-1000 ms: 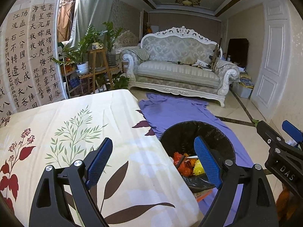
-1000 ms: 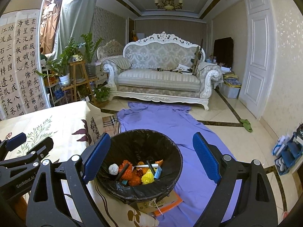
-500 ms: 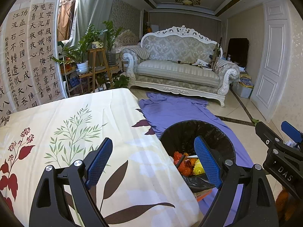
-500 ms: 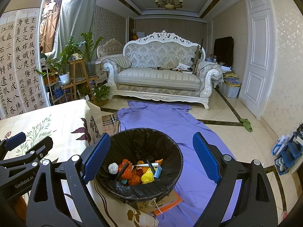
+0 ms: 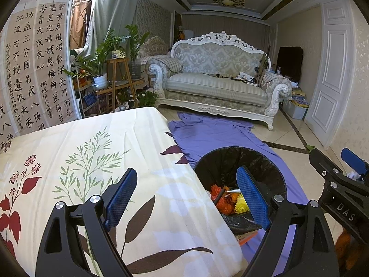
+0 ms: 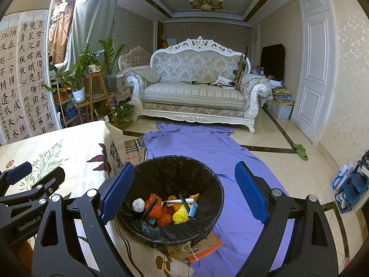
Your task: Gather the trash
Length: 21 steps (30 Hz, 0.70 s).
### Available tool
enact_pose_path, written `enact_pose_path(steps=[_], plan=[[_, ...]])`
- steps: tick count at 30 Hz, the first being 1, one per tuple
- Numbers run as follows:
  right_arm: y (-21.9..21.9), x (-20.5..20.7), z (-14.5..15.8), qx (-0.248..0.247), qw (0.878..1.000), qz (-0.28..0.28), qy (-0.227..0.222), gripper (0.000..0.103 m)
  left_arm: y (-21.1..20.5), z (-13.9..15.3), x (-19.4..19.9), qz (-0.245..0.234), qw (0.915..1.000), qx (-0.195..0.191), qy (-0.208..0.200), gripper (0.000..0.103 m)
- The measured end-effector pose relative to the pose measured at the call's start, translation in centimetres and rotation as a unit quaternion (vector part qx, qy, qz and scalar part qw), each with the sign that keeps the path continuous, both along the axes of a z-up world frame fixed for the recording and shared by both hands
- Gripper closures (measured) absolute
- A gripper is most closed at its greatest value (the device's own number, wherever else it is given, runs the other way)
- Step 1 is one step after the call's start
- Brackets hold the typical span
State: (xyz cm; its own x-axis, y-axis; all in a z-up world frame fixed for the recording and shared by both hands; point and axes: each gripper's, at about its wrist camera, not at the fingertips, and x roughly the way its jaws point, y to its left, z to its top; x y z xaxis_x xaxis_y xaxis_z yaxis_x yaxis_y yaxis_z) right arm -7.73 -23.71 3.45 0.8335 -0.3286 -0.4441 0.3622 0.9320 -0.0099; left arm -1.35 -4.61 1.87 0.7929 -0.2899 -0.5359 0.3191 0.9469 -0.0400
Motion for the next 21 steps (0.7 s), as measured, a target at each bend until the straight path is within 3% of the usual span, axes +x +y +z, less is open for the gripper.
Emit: enact_pose_path(steps=[21], plan=[[0.09, 0.18, -0.04, 0.0, 1.0, 0.0, 0.0, 0.017, 0.15, -0.1, 0.21, 0.005, 1.0, 0.002, -0.006, 0.018]])
